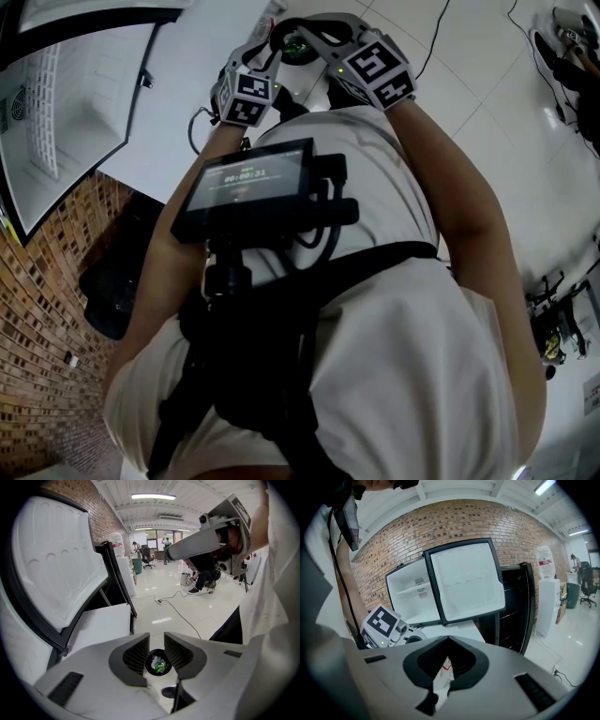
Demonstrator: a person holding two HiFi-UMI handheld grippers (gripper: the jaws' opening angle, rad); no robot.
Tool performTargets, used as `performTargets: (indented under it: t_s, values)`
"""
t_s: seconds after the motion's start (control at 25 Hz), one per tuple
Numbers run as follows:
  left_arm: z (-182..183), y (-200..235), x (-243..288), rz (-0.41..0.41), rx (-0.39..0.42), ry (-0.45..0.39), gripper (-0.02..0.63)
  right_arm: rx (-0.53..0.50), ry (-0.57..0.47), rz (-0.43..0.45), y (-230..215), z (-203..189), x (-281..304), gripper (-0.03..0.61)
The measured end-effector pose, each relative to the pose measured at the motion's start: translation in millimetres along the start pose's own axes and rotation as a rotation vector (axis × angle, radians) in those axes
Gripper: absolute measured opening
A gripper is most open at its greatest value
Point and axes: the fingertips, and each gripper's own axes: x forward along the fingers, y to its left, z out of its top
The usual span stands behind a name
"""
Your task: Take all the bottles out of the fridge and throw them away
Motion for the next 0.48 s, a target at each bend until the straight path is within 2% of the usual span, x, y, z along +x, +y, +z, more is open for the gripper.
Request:
performTargets:
  t_s: [0.24,0.36,0.48]
  values:
    - [26.1,-2.2,-13.8,-0.039,-0.056,-0.103,0.11,-0.012,-0.003,0.018,-1.6,1.8,1.2,0.003]
    - [38.3,8.8,-32.5,-0.013,-0.094,-0.17,0.039,-0.027,-0.011,0.025,1.5,8.2,5.7,0.003]
    - [35.9,30.7,-59.7,0.02,-0.142,-0.239,0.005,-0.053,-0.025,0.032,15.3,22.8,16.9,0.003]
